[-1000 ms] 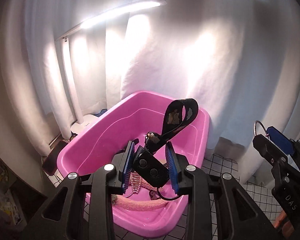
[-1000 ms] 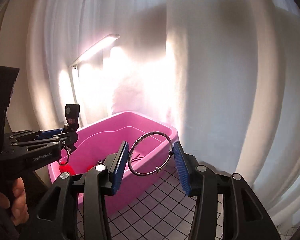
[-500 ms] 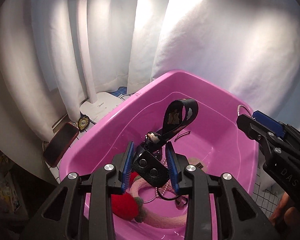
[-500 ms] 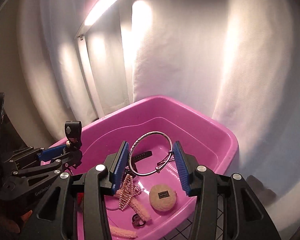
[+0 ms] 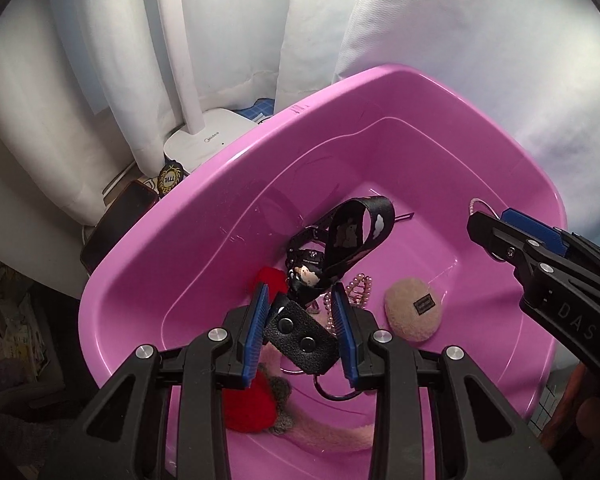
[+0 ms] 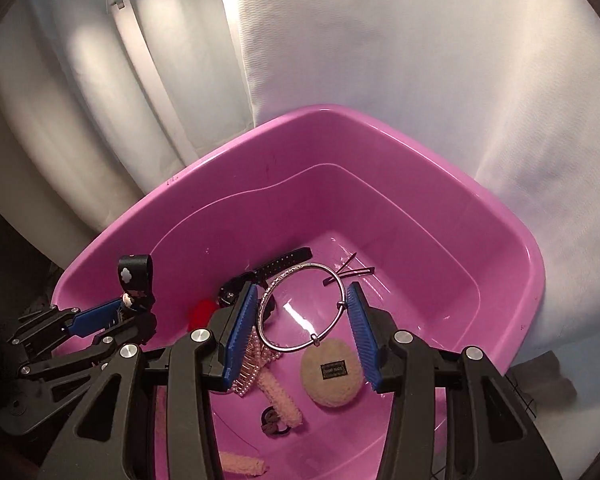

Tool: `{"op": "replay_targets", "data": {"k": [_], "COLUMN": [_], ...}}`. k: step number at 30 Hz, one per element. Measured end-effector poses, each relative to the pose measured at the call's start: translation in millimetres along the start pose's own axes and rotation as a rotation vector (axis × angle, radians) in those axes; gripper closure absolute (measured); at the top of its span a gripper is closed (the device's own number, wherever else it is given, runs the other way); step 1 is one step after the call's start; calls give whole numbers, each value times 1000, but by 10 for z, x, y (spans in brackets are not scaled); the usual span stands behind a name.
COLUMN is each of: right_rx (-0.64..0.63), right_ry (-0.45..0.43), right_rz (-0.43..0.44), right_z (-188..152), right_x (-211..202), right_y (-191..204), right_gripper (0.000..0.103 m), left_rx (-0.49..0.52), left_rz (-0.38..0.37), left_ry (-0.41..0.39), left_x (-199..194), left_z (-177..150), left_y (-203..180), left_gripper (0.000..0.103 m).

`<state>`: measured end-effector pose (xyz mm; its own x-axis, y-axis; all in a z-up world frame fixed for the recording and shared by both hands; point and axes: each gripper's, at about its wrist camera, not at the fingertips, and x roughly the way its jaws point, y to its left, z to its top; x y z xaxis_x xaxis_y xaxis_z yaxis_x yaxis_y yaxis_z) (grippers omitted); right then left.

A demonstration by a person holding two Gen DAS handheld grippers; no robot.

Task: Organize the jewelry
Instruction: 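Open both tools to drop the bangle and black strap into the tub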

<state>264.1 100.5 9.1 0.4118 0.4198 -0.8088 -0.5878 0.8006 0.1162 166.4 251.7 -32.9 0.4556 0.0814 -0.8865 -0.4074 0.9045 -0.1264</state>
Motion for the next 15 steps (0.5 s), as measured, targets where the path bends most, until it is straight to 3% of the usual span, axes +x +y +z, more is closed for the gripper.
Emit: {"op": "replay_targets", "data": {"k": [10,11,12,14,15], "right_rx": [73,81,90,99,99], "right_ry": [123,132,135,131,128], "right_rz": [16,13,11,19,15], "right_z": [78,82,93,107,114], "right_x": [299,311,337,335,332], "right_y": [-135,-143,-152,-163,-166], "right_gripper": [58,56,47,44,43], "left_rx": [-27,-30,-32,-32,-25], "left_rz": [5,9,10,2,5], "left_ry": [112,117,118,106,101], "left_x": [187,192,191,165,147], "left_z": [21,18,17,21,22], "left_y": [29,36,39,49,38], "left_gripper": [69,63,51,33,29]}}
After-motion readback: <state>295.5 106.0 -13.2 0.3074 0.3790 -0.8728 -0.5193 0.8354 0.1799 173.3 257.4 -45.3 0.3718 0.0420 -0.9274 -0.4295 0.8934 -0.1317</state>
